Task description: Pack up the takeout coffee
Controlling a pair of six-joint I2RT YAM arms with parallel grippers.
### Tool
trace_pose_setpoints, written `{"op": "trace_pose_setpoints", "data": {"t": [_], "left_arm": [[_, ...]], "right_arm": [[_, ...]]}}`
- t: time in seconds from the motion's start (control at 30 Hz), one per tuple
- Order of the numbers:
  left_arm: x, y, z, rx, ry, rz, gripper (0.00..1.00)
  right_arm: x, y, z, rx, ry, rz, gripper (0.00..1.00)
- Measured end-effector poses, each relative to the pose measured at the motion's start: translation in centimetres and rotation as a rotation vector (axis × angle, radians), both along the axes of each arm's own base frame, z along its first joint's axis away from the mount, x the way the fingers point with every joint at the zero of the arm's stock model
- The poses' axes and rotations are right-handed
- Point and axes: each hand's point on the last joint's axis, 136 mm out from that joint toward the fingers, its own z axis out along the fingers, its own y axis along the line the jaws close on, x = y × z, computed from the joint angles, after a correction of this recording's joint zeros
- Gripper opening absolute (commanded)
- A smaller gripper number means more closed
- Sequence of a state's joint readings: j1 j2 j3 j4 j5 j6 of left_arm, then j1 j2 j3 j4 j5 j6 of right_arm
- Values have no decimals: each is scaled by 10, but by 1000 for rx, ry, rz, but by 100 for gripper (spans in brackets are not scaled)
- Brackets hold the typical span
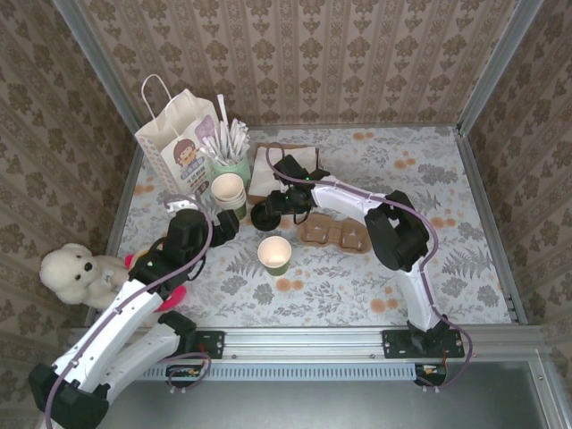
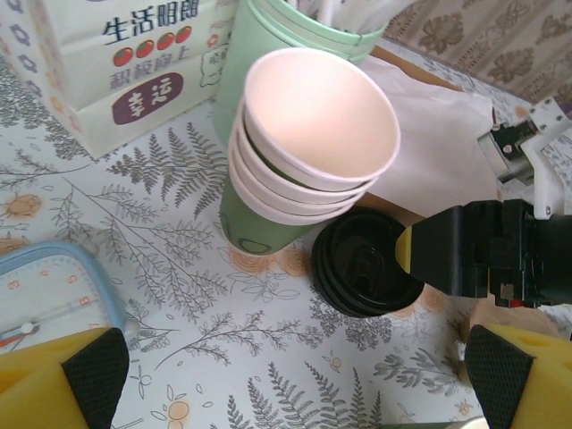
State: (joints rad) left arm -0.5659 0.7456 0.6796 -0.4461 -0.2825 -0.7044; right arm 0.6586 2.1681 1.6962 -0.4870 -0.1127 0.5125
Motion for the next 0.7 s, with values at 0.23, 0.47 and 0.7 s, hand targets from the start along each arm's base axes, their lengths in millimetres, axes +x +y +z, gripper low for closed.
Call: {"op": "trace_pose_setpoints", "data": {"t": [0.23,0.47,0.7], "left_arm": [[2,4,-2,-15,7,21,100],[3,2,-8,-19,33,8,100],[4,-1,-14,-26,56,-3,100]], "right_arm": [[-1,-4,-9,-53,13,13,34],[2,-6,-7,-99,-16,18,20],[2,-10,-3,-134,-51,24,18]]}}
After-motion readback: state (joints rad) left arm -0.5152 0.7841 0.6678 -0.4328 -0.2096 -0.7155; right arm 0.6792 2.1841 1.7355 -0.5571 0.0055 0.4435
